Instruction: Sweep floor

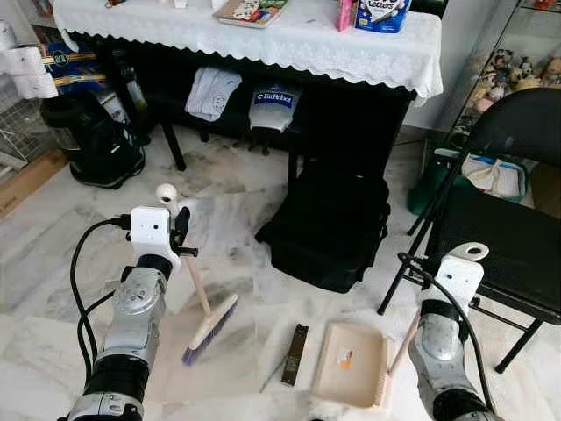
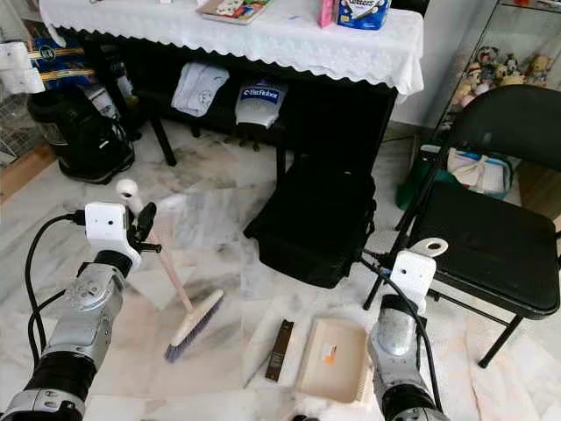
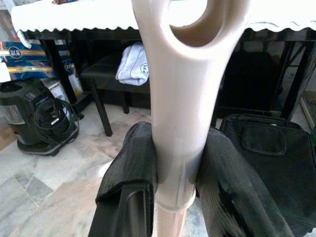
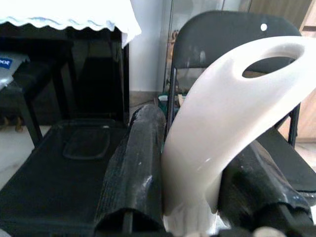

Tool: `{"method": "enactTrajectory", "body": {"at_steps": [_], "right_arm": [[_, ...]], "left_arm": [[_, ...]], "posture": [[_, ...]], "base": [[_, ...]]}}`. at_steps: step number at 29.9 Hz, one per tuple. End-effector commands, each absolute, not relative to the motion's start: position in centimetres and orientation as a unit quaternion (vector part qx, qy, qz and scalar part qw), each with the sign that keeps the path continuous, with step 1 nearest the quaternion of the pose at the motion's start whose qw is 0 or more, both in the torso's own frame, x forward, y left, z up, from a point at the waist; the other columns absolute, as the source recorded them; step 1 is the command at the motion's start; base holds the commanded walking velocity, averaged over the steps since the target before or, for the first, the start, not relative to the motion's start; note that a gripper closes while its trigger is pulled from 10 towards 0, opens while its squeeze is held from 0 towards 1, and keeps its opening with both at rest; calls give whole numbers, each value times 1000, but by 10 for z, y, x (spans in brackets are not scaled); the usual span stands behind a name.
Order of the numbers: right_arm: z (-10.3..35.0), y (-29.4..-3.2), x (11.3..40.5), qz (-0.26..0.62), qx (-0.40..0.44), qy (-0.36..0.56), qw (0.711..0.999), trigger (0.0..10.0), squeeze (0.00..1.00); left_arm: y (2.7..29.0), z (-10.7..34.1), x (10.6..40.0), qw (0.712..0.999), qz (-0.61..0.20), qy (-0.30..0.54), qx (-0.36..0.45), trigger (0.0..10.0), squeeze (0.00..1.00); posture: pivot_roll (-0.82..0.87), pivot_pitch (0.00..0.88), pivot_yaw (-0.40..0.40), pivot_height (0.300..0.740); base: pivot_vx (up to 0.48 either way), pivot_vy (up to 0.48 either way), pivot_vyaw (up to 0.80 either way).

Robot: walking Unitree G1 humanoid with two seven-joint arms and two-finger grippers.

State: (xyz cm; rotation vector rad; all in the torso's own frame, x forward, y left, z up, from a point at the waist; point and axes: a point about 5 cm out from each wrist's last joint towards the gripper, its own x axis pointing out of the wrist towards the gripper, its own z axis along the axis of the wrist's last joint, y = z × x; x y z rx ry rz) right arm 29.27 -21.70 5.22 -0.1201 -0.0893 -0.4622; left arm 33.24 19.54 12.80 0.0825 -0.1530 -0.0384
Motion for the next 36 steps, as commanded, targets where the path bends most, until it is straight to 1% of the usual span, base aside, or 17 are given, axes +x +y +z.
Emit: {"method": "enactTrajectory", "body": {"at_steps": [1,8,13,16,19,23,28,30,36], "right_arm": [[48,-217,289,-231,-60,-36,970,10000,0],[40,-217,284,-230,-65,-16,971,10000,0],[38,-217,283,-228,-64,-12,972,10000,0],[39,-217,284,-227,-64,-17,972,10000,0],[40,-218,284,-227,-65,-19,972,10000,0],[43,-218,286,-226,-64,-24,972,10000,0],[44,-219,287,-224,-66,-27,972,10000,0],[44,-219,288,-223,-68,-25,972,10000,0],[45,-218,288,-223,-67,-27,972,10000,0]], "left_arm": [[197,136,331,995,-21,-91,44,10000,0],[194,134,333,996,-29,-77,37,10000,0],[193,128,335,998,-31,-45,23,10000,0],[192,125,338,999,-34,-24,-9,10000,0],[190,125,339,999,-39,-22,-10,10000,0],[186,123,339,998,-52,-11,-19,10000,0],[176,121,337,995,-84,4,-52,10000,0],[171,126,338,992,-103,4,-67,10000,0],[164,133,338,987,-139,2,-78,10000,0]], "posture": [[100,123,40,740],[103,124,42,740],[101,124,44,740],[97,124,44,740],[97,125,43,740],[94,125,42,740],[94,128,38,740],[95,129,38,740],[95,128,39,740]], "base": [[0,0,0],[0,0,0],[0,0,0],[0,0,0],[0,0,0],[0,0,0],[0,0,0],[0,0,0],[0,0,0]]}}
